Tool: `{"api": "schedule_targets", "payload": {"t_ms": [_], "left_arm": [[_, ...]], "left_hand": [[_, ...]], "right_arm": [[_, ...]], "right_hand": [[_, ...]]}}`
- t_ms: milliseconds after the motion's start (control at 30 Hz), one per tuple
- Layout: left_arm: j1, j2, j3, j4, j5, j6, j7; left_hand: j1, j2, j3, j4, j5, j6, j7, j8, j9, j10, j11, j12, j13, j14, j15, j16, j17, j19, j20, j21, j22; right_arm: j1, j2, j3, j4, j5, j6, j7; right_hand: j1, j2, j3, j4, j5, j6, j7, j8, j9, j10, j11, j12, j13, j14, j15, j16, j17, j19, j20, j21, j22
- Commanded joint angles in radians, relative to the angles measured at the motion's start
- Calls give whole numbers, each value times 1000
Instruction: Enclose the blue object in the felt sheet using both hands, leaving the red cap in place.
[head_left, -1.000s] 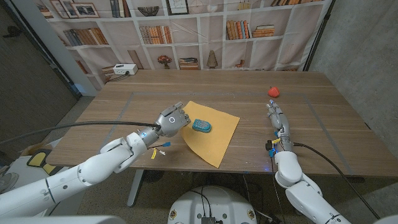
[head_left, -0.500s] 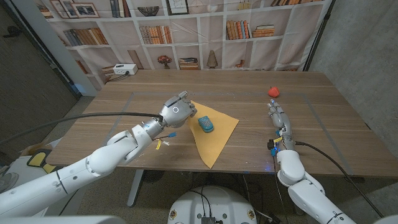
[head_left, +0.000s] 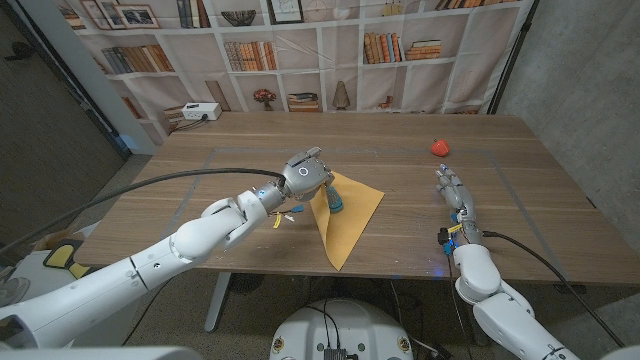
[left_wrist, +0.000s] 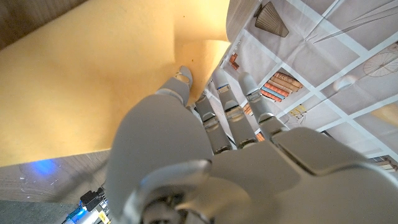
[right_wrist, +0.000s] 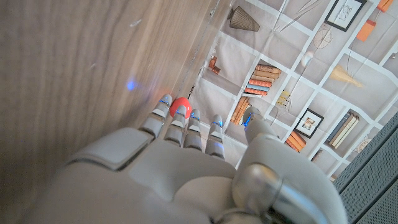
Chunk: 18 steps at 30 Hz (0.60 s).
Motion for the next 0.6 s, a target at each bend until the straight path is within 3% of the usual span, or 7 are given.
{"api": "schedule_targets", "payload": {"t_ms": [33,367,600], "left_arm": [[-125,-100,97,122,-19,-67,14],[-211,-188,182,251,-26,-84,80],[-264,-232,232,328,-66,-97,75]], "left_hand": [[-4,-7,3,-10,-3,10,5,-3,-2,74,-58,-2,3,9,-160,5,1,3,-9,8,3],[-8,-8,5,-16,-5,17,5,-10,-5,82,-59,-9,3,10,-160,6,-1,3,-10,10,3],[-8,-9,6,-21,-6,22,5,-14,-6,85,-59,-13,5,12,-162,7,-1,3,-14,12,3]], "right_arm": [[-18,-18,23,18,34,18,31],[1,-51,24,2,27,-3,67],[22,-86,18,-16,34,-17,119]], "right_hand": [[2,-5,-3,1,2,11,1,1,1,4,1,-1,4,2,4,2,3,7,1,1,4],[1,-8,-4,0,2,15,4,3,1,6,2,-1,4,1,5,1,3,7,2,0,4],[3,-7,-3,0,2,31,12,8,1,18,5,4,4,23,1,9,3,19,4,5,4]]}}
